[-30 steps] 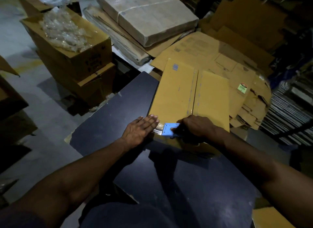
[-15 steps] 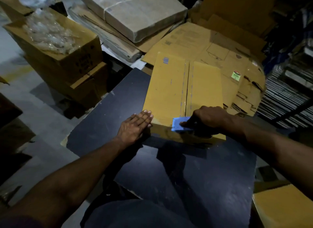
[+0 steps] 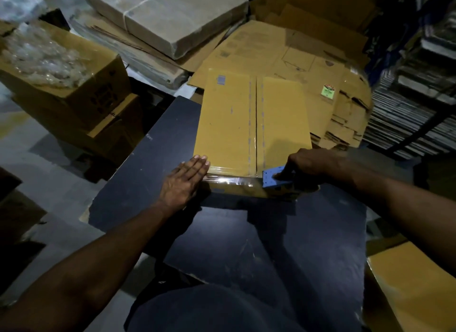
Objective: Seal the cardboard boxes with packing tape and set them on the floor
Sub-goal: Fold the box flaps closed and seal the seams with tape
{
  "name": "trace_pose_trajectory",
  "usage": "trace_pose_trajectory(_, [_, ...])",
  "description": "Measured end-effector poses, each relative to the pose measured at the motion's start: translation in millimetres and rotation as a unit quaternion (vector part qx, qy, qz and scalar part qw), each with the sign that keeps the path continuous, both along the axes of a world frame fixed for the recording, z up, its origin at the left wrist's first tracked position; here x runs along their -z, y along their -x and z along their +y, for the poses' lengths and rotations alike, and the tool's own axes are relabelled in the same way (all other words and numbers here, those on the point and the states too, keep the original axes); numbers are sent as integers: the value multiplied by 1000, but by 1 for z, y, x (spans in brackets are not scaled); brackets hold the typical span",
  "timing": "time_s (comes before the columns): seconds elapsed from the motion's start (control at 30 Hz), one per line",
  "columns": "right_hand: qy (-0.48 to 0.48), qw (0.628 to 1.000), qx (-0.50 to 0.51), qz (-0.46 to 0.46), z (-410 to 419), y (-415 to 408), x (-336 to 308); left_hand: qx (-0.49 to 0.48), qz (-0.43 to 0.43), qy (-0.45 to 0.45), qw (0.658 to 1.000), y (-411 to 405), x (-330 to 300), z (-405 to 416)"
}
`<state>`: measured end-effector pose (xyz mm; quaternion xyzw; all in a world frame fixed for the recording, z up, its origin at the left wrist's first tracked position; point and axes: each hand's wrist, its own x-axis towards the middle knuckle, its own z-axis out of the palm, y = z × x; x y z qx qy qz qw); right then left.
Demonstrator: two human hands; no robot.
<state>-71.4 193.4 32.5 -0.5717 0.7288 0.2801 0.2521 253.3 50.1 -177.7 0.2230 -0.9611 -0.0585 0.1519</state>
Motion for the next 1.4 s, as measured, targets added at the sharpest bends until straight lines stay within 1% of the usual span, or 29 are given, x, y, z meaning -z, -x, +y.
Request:
trace_pose_trajectory(0.1, [7,1000,-2,-5,-2,-1,2,-4,-48,13,999,0,-5,5])
trace_pose_trajectory(0.23, [5,1000,-21,-3,-1,0,-1,-72,-72,28,994,17,-28,29])
trace_pose_trajectory(0.3, [11,1000,-27,-5,-1,1,0,-49,-59,29,997,43,-42,48])
trace_pose_trajectory(0.37, [22,999,-39,-9,-1,1,2,3,-54,59,997,78,-44,69])
trace_pose_trajectory(0.4, [29,998,-48,-12,-1,1,3,20,-68,64,995,95,-42,79])
trace_pose_trajectory(0.47, [45,997,-62,-19,-1,1,8,20,-119,57,991,115,-30,86])
trace_pose_trajectory(0.5, [46,997,-65,-21,0,1,8,16,-121,68,990,117,-25,83])
trace_pose_trajectory(0.6, [46,995,-74,-41,-2,-6,7,54,-82,117,988,99,-21,65])
trace_pose_trajectory(0.7, [41,992,-74,-91,-24,-38,4,79,-28,93,992,62,-19,32])
trace_pose_trajectory(0.73, [49,991,-82,-95,-32,-53,5,84,-16,78,993,49,-19,19])
trace_pose_trajectory(0.87, [106,984,-127,-69,-48,-86,14,87,-24,53,994,25,-20,-9])
trace_pose_trajectory(1.0, [79,986,-134,-62,-35,-75,8,69,8,41,997,25,-15,-3])
trace_pose_trajectory(1.17, [70,987,-144,-2,10,-34,8,63,-10,45,997,23,-10,-4])
trace_pose_trajectory(1.27, [51,994,-96,25,36,-11,4,62,-10,43,997,23,-7,-3])
trace_pose_trajectory(1.4, [66,995,-77,22,48,-10,7,59,-30,43,997,23,-11,-3])
